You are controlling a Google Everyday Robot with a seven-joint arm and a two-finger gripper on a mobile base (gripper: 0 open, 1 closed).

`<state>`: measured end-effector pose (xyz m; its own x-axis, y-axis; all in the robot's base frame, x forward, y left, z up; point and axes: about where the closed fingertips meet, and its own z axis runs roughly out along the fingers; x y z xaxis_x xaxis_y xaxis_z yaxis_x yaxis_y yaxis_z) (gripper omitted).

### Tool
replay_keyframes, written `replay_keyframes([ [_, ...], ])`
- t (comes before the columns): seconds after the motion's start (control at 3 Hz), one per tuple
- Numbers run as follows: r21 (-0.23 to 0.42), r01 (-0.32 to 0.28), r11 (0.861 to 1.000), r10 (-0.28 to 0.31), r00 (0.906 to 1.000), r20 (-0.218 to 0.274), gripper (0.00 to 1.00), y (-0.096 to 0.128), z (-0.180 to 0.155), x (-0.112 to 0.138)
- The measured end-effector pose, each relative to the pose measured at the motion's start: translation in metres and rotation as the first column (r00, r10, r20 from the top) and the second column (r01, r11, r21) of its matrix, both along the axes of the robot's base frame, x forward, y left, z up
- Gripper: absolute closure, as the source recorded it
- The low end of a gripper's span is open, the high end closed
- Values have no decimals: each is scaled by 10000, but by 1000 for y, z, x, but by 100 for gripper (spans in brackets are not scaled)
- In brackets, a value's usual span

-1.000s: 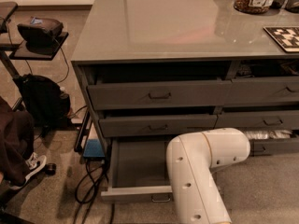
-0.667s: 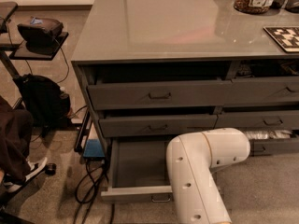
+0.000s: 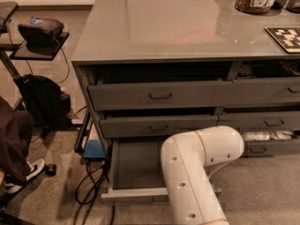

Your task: Open bottom drawer

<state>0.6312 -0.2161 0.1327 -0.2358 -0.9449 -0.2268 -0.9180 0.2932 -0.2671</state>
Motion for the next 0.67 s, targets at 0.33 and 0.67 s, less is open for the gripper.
replay_keyframes([
  [0.33, 531, -298, 9981, 312, 9992, -249, 0, 10, -5, -28],
  [0.67, 1531, -1017, 9830, 1027, 9947, 18, 0, 20, -5, -59],
])
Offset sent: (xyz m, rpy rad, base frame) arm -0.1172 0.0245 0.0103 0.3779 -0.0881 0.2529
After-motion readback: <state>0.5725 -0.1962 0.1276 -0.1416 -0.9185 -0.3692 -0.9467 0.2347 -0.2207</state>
